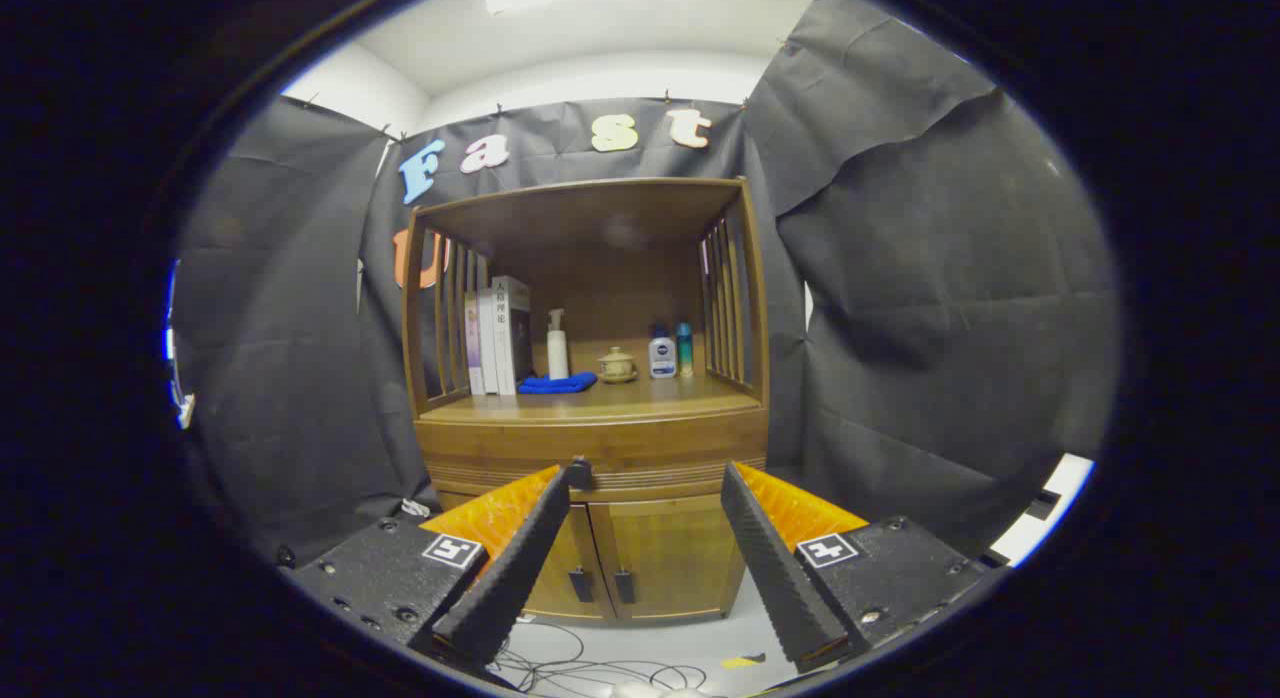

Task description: Pull open the drawer, take out the items inside it, and place them on the countertop above the cabinet.

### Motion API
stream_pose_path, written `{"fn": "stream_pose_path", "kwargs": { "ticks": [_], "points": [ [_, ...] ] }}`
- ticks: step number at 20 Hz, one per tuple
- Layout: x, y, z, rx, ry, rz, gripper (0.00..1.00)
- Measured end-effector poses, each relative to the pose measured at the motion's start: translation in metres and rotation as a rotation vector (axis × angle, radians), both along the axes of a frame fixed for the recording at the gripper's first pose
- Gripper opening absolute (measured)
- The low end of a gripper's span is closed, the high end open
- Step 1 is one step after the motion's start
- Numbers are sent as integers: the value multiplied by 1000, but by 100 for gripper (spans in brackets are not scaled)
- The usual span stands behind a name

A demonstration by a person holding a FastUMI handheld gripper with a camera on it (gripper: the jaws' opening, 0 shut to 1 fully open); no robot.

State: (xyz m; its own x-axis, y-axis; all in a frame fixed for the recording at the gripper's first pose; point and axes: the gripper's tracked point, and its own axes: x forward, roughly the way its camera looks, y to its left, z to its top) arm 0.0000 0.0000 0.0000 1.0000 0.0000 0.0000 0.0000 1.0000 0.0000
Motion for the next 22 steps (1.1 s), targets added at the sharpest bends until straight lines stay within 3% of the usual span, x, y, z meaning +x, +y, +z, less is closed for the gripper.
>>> {"fn": "stream_pose_path", "kwargs": {
  "ticks": [22],
  "points": [
    [1, 4, 3, -9, -6, 1, 99]
  ]
}}
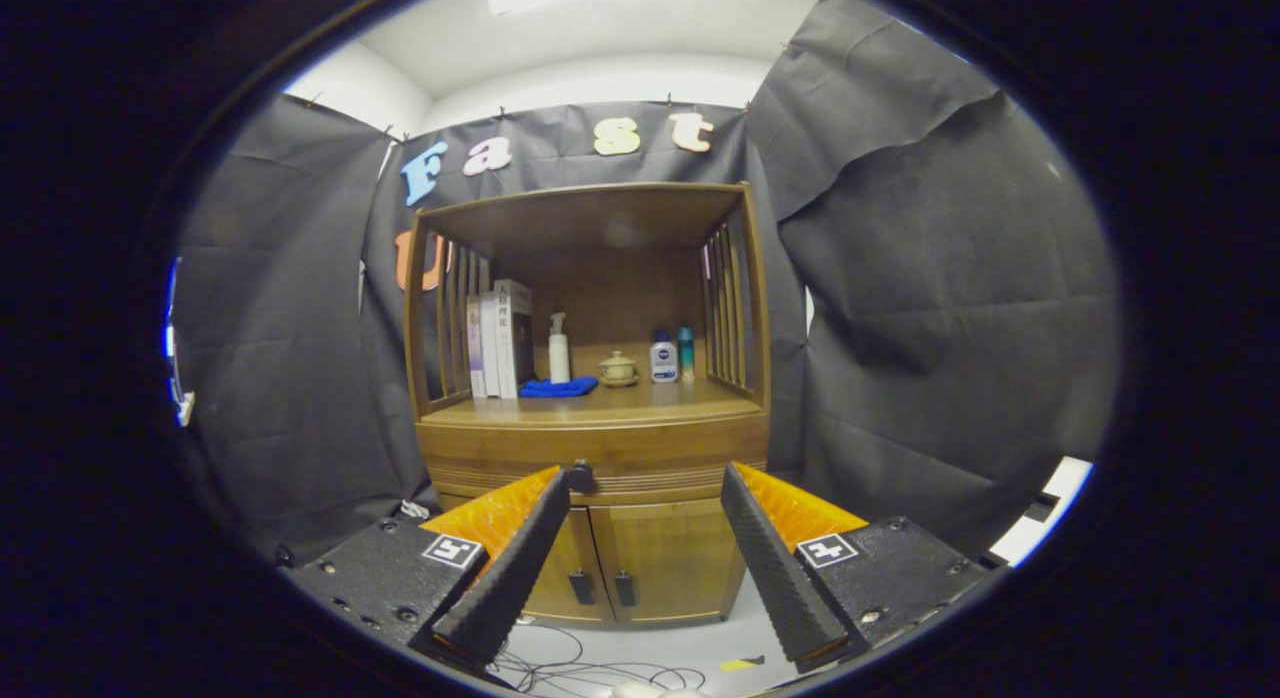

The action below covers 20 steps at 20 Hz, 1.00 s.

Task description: Pull open the drawer, take out the items inside it, and place them on the countertop above the cabinet.

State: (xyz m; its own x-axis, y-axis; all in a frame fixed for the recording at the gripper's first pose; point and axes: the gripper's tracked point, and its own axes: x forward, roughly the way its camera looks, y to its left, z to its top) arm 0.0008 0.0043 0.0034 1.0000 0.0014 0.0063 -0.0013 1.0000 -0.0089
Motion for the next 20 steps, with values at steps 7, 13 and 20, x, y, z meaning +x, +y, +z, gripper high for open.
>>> {"fn": "stream_pose_path", "kwargs": {
  "ticks": [7, 13, 20],
  "points": [
    [50, 11, 13, 0, 10, 18, 99],
    [136, 44, 5, -54, 11, 47, 100],
    [220, 79, -50, -53, 98, 70, 100]
  ]
}}
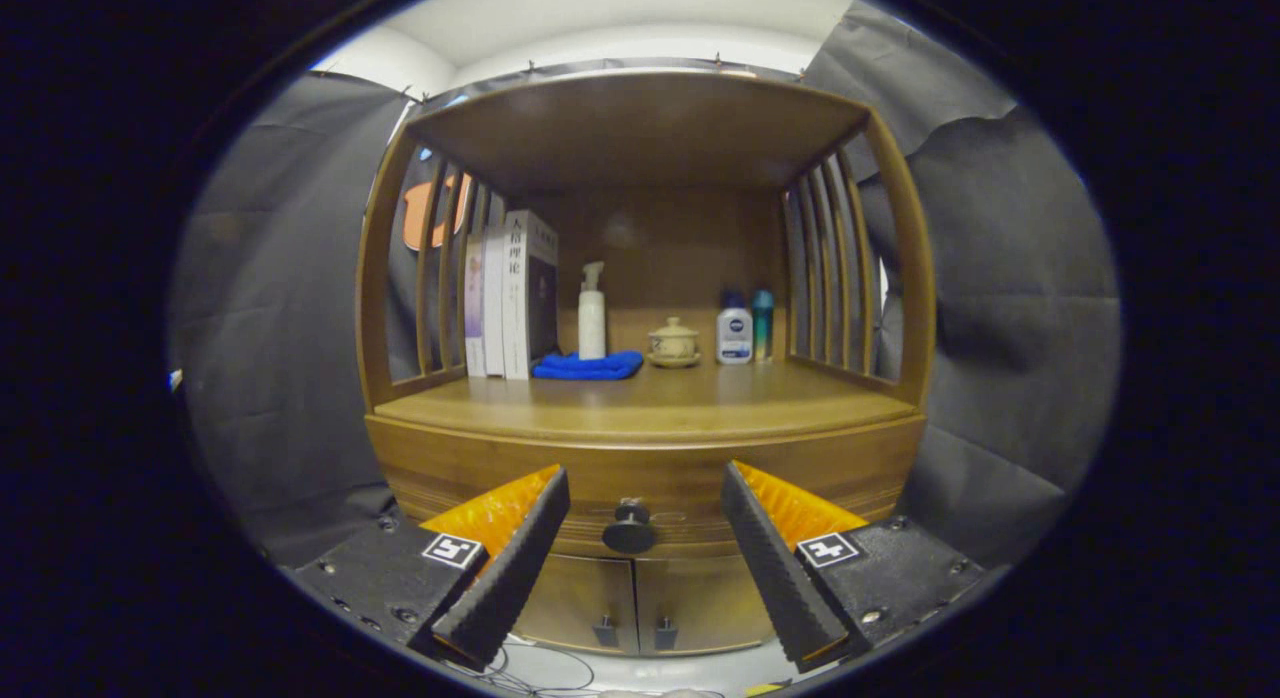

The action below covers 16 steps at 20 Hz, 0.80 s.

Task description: Pull open the drawer, take out the items inside it, and place them on the countertop above the cabinet.

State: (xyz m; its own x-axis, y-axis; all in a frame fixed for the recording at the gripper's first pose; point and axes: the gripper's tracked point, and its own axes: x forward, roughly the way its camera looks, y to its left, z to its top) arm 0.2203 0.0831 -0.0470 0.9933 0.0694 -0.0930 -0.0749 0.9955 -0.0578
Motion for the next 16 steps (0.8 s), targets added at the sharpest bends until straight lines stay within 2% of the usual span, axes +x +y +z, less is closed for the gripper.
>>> {"fn": "stream_pose_path", "kwargs": {
  "ticks": [5, 8, 12, 15, 16],
  "points": [
    [40, 19, -40, 0, 70, -2, 97],
    [57, 15, -62, -3, 101, -26, 90],
    [55, 4, -76, 7, 138, -33, 76],
    [57, 7, -77, 45, 141, -32, 52],
    [56, 3, -76, 43, 144, -42, 52]
  ]
}}
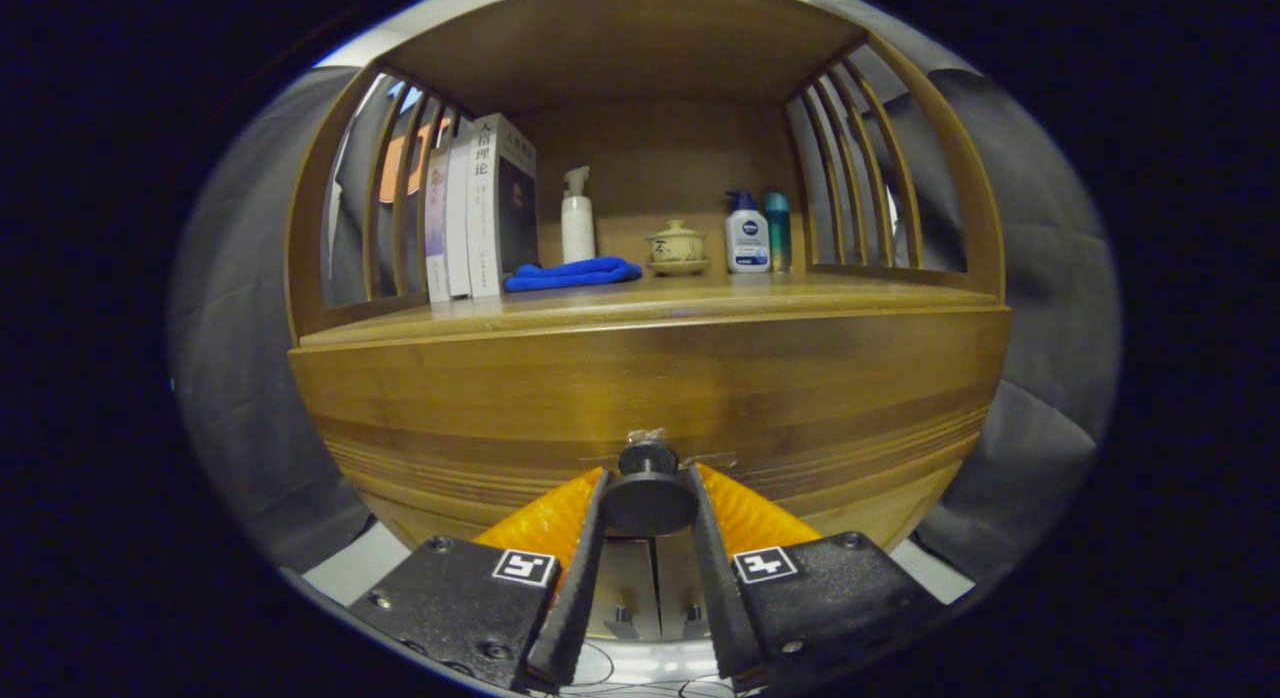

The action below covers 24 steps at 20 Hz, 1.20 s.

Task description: Pull open the drawer, take out the items inside it, and place them on the countertop above the cabinet.

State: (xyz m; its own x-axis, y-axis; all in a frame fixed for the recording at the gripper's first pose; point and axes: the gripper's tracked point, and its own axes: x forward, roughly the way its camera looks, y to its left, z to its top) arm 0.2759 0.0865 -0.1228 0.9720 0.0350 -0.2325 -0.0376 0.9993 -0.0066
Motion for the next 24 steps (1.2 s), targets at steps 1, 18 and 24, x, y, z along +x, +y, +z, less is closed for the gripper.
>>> {"fn": "stream_pose_path", "kwargs": {
  "ticks": [1, 18, 24],
  "points": [
    [0, 1, -1, 10, 9, -6, 51],
    [-49, -3, -3, -55, 0, 7, 36],
    [-95, -7, -6, -46, -18, 14, 36]
  ]
}}
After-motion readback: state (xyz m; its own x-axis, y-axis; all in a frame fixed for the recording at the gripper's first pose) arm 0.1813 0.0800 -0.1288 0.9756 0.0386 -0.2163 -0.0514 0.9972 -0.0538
